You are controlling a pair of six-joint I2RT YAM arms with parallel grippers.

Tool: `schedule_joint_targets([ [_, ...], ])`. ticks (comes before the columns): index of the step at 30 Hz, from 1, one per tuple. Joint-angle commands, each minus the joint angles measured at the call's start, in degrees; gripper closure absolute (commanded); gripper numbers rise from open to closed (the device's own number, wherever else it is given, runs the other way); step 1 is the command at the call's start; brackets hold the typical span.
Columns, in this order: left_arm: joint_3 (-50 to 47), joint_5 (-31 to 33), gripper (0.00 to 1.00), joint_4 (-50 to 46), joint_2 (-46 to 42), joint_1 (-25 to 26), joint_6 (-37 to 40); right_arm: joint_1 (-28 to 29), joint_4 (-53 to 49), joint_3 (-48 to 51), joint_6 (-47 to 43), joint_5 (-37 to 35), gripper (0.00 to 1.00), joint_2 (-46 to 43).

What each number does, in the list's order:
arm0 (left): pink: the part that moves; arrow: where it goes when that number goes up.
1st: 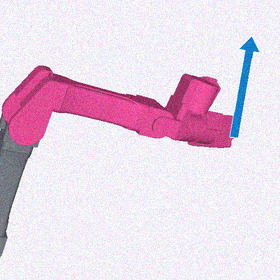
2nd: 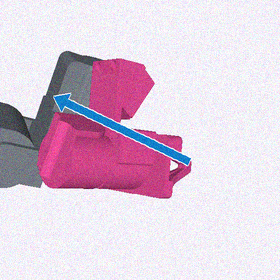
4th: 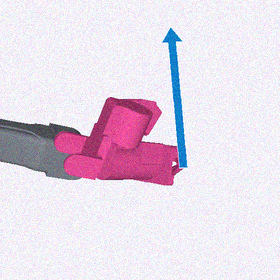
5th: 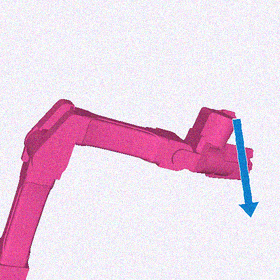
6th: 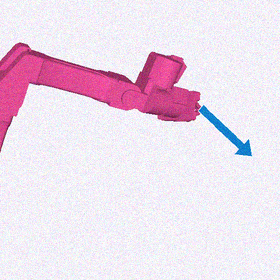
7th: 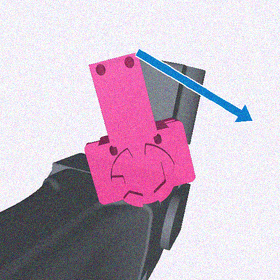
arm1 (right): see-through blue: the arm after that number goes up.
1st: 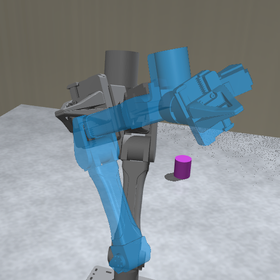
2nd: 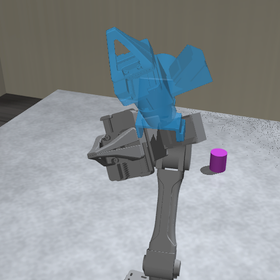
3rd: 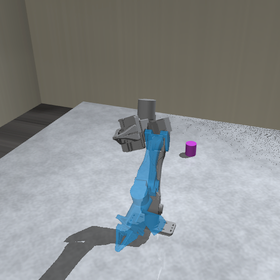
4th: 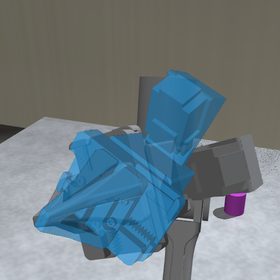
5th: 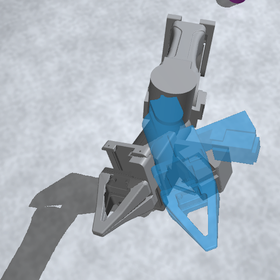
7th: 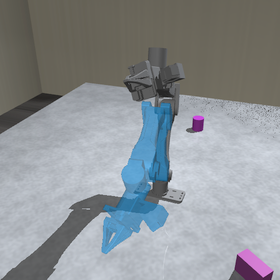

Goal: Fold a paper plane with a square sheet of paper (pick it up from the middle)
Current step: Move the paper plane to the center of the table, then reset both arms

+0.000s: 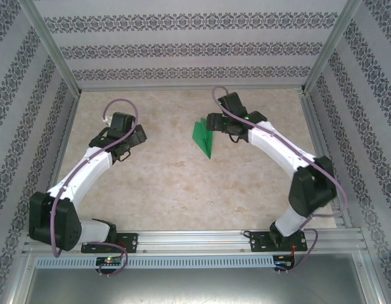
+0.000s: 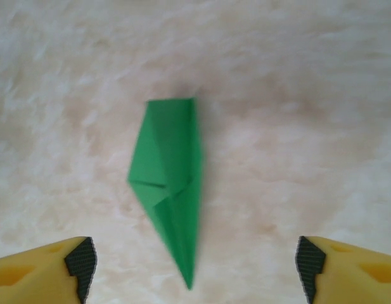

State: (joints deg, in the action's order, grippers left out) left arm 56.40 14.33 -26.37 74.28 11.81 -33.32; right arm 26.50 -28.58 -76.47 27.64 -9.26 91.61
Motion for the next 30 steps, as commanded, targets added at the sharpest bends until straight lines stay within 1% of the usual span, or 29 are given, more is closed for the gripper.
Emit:
schedule_joint_targets([
  [1, -4.7, 7.0, 0.0, 3.69, -5.59, -3.42, 6.88, -3.39, 7.96, 7.72, -3.62, -10.03, 0.03, -7.16],
  [5, -12.67, 11.37, 0.0, 13.06, -10.76, -6.9, 11.44, -8.09, 17.06, 18.52, -9.69, -18.28, 0.02, -14.51],
  [7, -16.85, 15.48, 0.0, 18.49, -12.54, -7.69, 12.56, -10.29, 23.11, 24.27, -12.9, -21.4, 0.02, -16.61],
  [10, -22.91, 15.27, 0.0, 28.17, -13.07, -9.32, 16.41, -13.55, 32.97, 32.66, -17.26, -23.63, 0.02, -17.95],
  [11, -25.68, 14.75, 0.0, 33.42, -12.92, -9.48, 18.3, -14.42, 37.07, 35.84, -19.0, -24.25, 0.02, -18.12],
  [13, -30.59, 11.8, 0.0, 42.33, -12.23, -9.86, 22.4, -16.02, 43.62, 40.74, -21.75, -22.51, 0.02, -18.02],
  [14, -32.71, 9.79, 0.0, 46.65, -11.64, -10.33, 24.07, -17.01, 46.31, 42.67, -22.24, -19.83, 0.02, -17.65],
  [17, -35.58, 3.14, 0.0, 53.9, -8.69, -12.25, 26.47, -19.28, 53.42, 45.86, -22.44, -14.71, 0.02, -15.38],
  [19, -36.28, -0.84, 0.0, 58.91, -5.64, -13.18, 28.09, -19.52, 57.58, 46.63, -24.32, -12.88, 0.02, -13.35],
  [21, -36.21, -3.95, 0.0, 62.69, -2.91, -13.33, 29.96, -19.78, 61.39, 47.23, -26.31, -10.78, 0.02, -11.5],
  [24, -35.04, -9.96, 0.0, 63.92, 0.96, -14.01, 30.77, -20.57, 63.41, 47.42, -27.36, -6.5, 0.02, -9.66],
  [27, -37.05, -14.71, 0.0, 71.52, 2.6, -14.21, 29.8, -21.94, 68.43, 49.54, -27.32, -1.48, 0.02, -7.59],
  [29, -36.16, -16.63, 0.0, 71.29, 4.11, -14.19, 30.39, -22.9, 68.71, 50.31, -27.16, 1.68, 0.02, -8.28],
  [30, -36.06, -17.4, 0.0, 72.05, 5.31, -14.19, 30.79, -23.36, 70.85, 51.42, -27.19, 3.37, 0.02, -8.13],
])
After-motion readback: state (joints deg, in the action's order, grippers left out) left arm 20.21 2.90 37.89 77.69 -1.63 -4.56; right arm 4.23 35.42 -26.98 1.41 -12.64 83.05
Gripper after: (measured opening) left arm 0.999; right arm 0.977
